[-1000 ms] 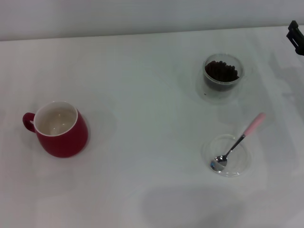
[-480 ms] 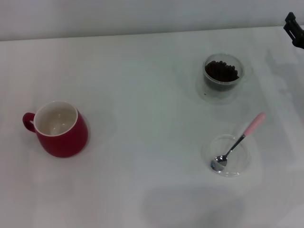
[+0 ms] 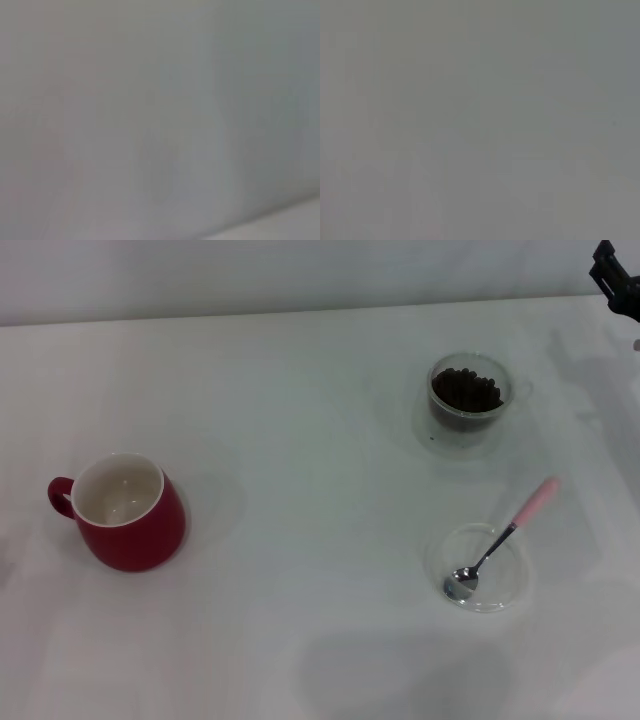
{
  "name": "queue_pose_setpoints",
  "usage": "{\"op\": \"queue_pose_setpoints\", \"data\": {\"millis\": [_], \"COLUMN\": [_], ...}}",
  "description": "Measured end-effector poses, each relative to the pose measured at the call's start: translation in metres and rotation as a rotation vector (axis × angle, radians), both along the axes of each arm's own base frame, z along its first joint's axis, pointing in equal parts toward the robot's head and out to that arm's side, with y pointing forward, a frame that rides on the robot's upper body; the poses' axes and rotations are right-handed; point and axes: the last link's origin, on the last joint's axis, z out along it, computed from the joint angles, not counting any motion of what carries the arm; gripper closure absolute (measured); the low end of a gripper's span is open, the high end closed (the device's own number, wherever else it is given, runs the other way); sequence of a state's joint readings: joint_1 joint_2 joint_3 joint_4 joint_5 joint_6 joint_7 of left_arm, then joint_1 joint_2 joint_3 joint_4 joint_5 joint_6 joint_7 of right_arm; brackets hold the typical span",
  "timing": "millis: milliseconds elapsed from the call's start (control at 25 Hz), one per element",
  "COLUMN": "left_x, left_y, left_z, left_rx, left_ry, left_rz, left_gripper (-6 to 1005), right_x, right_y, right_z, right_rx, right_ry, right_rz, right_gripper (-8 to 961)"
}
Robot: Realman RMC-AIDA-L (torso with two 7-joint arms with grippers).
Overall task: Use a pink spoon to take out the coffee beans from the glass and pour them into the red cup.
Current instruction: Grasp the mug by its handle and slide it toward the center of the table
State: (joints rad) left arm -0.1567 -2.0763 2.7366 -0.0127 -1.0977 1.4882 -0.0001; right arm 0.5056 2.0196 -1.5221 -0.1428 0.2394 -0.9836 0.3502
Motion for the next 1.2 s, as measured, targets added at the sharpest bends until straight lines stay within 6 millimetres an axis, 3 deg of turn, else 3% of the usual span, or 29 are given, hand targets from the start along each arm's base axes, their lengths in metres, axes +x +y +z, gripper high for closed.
{"op": "queue_pose_setpoints", "data": {"millis": [280, 1200], "left_x": [-0.009, 0.012], "left_y": [-0.012, 0.048], "left_z": [0.006, -0.025], "left_rx": [-0.101, -0.263], "left_ry": [0.062, 0.101], "left_rz": [-0.031, -0.062], "left_gripper": [138, 137], "right_x": [0.001, 0.008], "right_y": [0.001, -0.004], "right_z": [0.004, 0.003], "right_rx": [0.016, 0.014], "right_ry": [0.005, 0.005], "right_rz": [-0.006, -0.03], "right_gripper": [116, 118]}}
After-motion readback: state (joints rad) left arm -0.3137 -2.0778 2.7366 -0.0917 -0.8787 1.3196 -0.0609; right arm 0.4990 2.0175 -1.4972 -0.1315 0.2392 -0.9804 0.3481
